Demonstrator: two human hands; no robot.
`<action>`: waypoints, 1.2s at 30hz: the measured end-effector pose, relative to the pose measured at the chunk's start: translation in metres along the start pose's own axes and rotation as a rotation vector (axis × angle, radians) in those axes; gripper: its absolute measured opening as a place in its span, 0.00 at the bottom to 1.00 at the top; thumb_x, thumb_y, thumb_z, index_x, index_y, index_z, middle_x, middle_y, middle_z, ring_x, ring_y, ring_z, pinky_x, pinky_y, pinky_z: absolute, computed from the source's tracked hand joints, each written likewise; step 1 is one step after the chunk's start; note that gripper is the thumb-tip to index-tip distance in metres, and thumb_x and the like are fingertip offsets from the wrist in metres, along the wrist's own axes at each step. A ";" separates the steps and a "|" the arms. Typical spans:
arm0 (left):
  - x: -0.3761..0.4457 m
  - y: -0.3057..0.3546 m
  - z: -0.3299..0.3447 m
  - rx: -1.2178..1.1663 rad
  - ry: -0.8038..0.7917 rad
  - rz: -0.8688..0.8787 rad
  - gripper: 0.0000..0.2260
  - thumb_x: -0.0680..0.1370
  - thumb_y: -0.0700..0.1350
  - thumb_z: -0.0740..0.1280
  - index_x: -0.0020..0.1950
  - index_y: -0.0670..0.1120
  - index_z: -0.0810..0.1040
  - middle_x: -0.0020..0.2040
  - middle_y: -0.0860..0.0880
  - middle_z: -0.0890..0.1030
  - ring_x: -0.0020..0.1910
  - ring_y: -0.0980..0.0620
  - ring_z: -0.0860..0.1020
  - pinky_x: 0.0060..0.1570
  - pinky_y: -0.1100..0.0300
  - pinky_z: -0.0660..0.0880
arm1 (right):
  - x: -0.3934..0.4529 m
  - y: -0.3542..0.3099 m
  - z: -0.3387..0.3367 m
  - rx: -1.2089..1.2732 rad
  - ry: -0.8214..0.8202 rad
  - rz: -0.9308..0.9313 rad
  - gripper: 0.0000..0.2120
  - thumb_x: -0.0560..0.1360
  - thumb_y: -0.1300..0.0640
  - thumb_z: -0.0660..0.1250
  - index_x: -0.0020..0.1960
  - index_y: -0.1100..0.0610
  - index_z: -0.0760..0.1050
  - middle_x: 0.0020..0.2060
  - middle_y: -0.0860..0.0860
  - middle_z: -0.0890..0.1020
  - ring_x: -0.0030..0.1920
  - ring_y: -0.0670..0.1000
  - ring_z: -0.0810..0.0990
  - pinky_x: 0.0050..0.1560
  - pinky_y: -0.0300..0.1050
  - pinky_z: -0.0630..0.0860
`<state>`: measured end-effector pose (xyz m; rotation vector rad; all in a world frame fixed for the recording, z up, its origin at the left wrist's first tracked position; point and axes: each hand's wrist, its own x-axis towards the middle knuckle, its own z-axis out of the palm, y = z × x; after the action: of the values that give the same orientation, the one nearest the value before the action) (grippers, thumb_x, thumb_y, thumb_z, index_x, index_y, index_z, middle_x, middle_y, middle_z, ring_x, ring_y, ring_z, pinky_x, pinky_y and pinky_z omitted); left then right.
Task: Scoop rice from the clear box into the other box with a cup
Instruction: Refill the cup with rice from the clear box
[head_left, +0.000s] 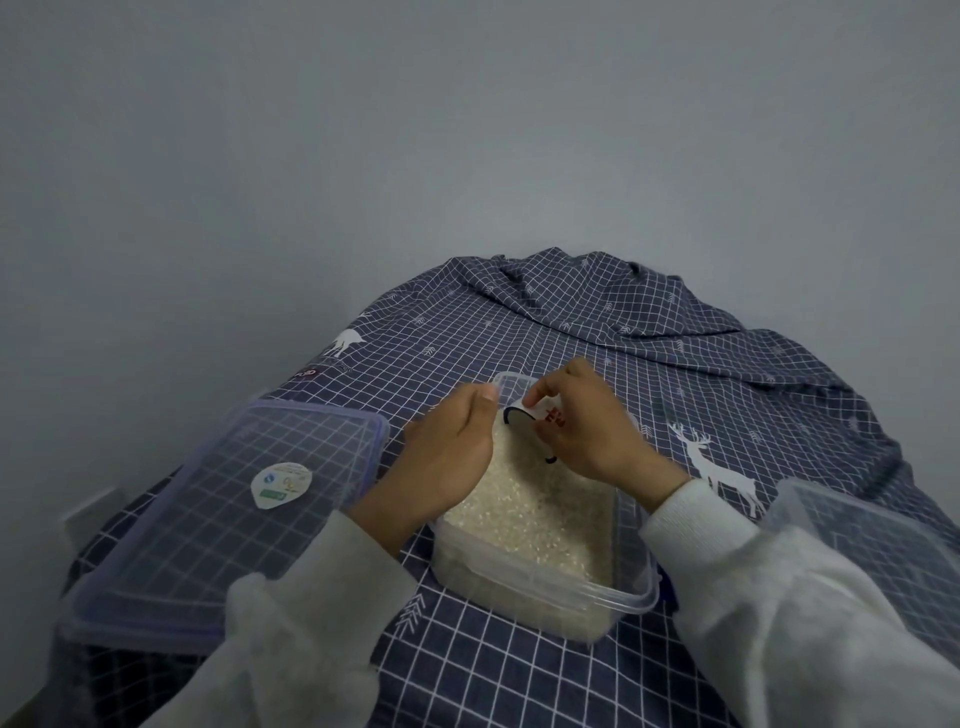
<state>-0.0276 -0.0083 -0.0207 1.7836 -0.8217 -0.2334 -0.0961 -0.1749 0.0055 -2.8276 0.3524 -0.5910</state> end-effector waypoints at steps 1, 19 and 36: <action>0.000 0.000 0.000 -0.006 -0.001 0.000 0.19 0.81 0.59 0.48 0.56 0.51 0.73 0.53 0.50 0.78 0.51 0.54 0.74 0.57 0.53 0.68 | 0.000 -0.001 0.001 0.007 -0.008 -0.007 0.09 0.72 0.56 0.72 0.52 0.49 0.77 0.50 0.48 0.70 0.50 0.50 0.73 0.45 0.37 0.68; -0.012 0.004 -0.003 -0.013 0.003 0.014 0.17 0.81 0.59 0.48 0.56 0.54 0.73 0.54 0.52 0.78 0.53 0.55 0.75 0.56 0.53 0.70 | -0.044 -0.024 -0.013 0.130 -0.176 -0.015 0.14 0.72 0.55 0.74 0.55 0.47 0.76 0.52 0.47 0.72 0.50 0.45 0.73 0.49 0.36 0.71; -0.026 0.013 0.005 0.096 0.055 0.071 0.19 0.81 0.57 0.47 0.56 0.49 0.74 0.46 0.55 0.75 0.42 0.64 0.71 0.60 0.52 0.65 | -0.071 -0.049 -0.019 0.350 -0.277 0.156 0.13 0.72 0.53 0.74 0.56 0.49 0.77 0.53 0.49 0.77 0.45 0.47 0.76 0.50 0.46 0.77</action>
<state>-0.0549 0.0027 -0.0169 1.8386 -0.8673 -0.0990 -0.1583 -0.1117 0.0104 -2.4721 0.3715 -0.1993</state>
